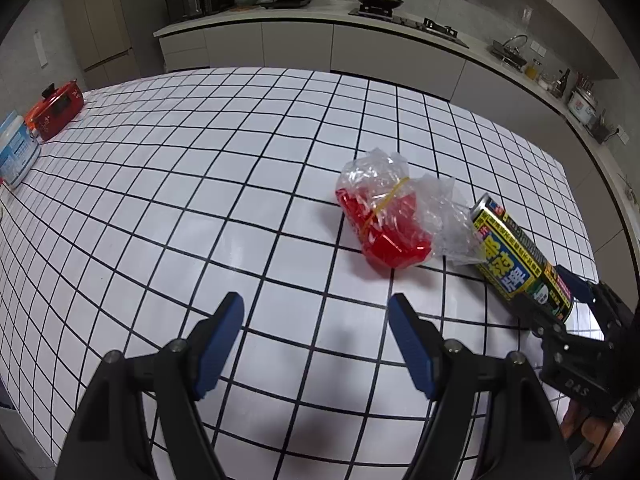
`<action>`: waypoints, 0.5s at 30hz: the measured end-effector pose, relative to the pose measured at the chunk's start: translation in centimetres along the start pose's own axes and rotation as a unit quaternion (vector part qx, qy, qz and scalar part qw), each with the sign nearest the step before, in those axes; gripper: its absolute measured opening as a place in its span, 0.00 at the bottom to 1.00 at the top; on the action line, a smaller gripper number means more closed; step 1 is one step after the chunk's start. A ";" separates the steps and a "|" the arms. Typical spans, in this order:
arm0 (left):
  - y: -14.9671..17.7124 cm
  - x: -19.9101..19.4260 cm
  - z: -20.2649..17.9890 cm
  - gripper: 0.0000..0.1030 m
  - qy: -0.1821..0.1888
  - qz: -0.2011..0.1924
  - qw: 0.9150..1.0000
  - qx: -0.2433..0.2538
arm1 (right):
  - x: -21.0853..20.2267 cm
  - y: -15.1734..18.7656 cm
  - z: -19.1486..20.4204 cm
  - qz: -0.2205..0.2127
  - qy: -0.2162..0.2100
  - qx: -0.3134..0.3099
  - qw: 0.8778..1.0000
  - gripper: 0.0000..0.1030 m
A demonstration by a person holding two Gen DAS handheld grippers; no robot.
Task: Collect trash
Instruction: 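Grasp the black-and-yellow spray can with right tool while left tool grasps the red bag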
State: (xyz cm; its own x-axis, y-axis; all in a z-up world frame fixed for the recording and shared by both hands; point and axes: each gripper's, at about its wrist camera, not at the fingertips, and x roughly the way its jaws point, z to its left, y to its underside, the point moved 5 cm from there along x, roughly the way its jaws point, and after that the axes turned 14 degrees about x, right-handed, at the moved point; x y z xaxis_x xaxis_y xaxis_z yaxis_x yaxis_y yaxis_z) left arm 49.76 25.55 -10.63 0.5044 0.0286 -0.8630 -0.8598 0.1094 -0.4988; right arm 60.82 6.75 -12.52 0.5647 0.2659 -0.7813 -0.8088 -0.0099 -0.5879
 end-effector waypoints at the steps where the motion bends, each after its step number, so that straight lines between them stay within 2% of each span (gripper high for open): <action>1: 0.1 0.0 0.1 0.73 0.000 0.000 1.000 0.000 | 0.2 -0.1 0.1 0.000 0.000 0.001 1.000 0.81; 4: 0.1 0.0 0.5 0.73 0.000 0.000 1.000 -0.001 | 1.0 -0.1 0.5 0.005 0.000 0.010 1.000 0.80; 10: -0.3 0.2 0.6 0.73 0.006 -0.006 1.000 -0.002 | 0.8 0.4 0.8 -0.001 0.007 0.021 1.000 0.67; 13: -0.7 0.5 0.2 0.73 0.011 -0.008 1.000 0.000 | -0.1 0.8 0.1 -0.014 0.019 0.038 0.999 0.57; 15: -1.1 0.8 -0.3 0.73 0.013 -0.009 1.000 0.002 | -0.8 1.0 -0.9 -0.022 0.029 0.059 0.998 0.56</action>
State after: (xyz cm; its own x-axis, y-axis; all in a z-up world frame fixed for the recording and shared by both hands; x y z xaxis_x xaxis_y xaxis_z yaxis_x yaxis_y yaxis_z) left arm 51.07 25.12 -10.85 0.5179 0.0013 -0.8555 -0.8500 0.1139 -0.5144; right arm 59.69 5.62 -12.66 0.6057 0.2074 -0.7682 -0.7950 0.1159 -0.5955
